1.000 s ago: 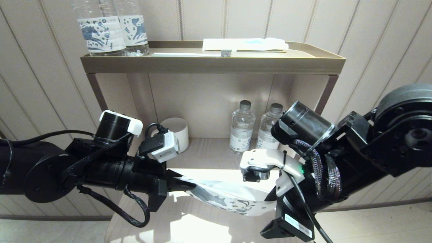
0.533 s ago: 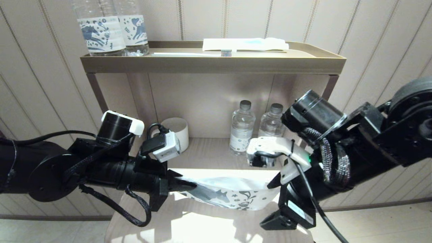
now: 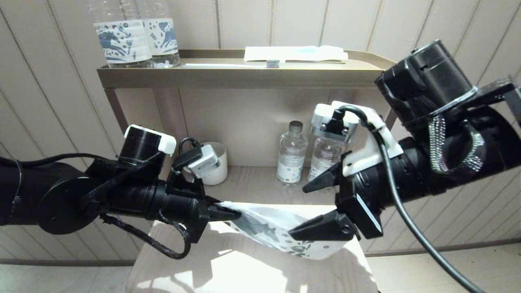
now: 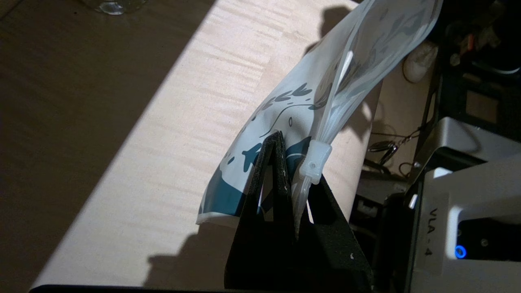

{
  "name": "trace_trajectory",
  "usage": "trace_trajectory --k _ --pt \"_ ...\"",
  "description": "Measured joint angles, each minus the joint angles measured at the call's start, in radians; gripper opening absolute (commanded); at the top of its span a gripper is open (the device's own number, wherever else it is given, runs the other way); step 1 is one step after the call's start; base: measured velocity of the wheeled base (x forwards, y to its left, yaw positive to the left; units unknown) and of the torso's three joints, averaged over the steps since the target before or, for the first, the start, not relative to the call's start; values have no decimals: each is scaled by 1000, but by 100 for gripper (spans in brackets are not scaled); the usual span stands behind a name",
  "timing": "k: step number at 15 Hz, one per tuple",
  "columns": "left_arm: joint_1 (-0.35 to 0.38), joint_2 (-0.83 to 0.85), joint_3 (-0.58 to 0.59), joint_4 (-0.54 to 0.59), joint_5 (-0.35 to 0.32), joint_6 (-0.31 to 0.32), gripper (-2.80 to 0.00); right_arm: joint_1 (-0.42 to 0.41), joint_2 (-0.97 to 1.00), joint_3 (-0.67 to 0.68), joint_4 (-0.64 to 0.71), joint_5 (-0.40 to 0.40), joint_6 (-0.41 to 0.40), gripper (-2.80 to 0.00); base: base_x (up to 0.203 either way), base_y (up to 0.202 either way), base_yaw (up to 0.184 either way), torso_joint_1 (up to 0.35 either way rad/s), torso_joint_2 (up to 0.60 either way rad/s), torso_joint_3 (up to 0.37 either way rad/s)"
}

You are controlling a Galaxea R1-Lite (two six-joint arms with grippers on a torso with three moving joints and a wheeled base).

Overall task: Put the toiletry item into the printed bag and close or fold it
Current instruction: Close the strorage bag and place it on the desk

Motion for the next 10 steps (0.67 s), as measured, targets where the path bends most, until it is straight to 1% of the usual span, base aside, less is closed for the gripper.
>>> trace_trajectory --k 1,2,4,5,8,10 --pt "-2 1 -16 -2 0 -42 -280 -1 21 0 -56 9 34 0 0 0 0 0 0 0" --pt "-3 3 -21 -1 0 -52 -280 -1 46 1 -105 16 53 0 0 0 0 0 0 0" --pt "-9 6 -23 -1 0 -50 -280 1 98 -2 -161 21 58 0 0 0 0 0 0 0" --pt "-12 8 -23 -1 0 -47 -280 -2 117 -8 -175 21 56 -280 0 0 0 0 0 0" --pt "-16 14 -19 -1 0 -42 -280 -10 148 -30 -251 22 78 -280 0 0 0 0 0 0" --pt "-22 17 -17 -1 1 -42 -280 -6 156 -39 -264 28 95 -280 0 0 0 0 0 0"
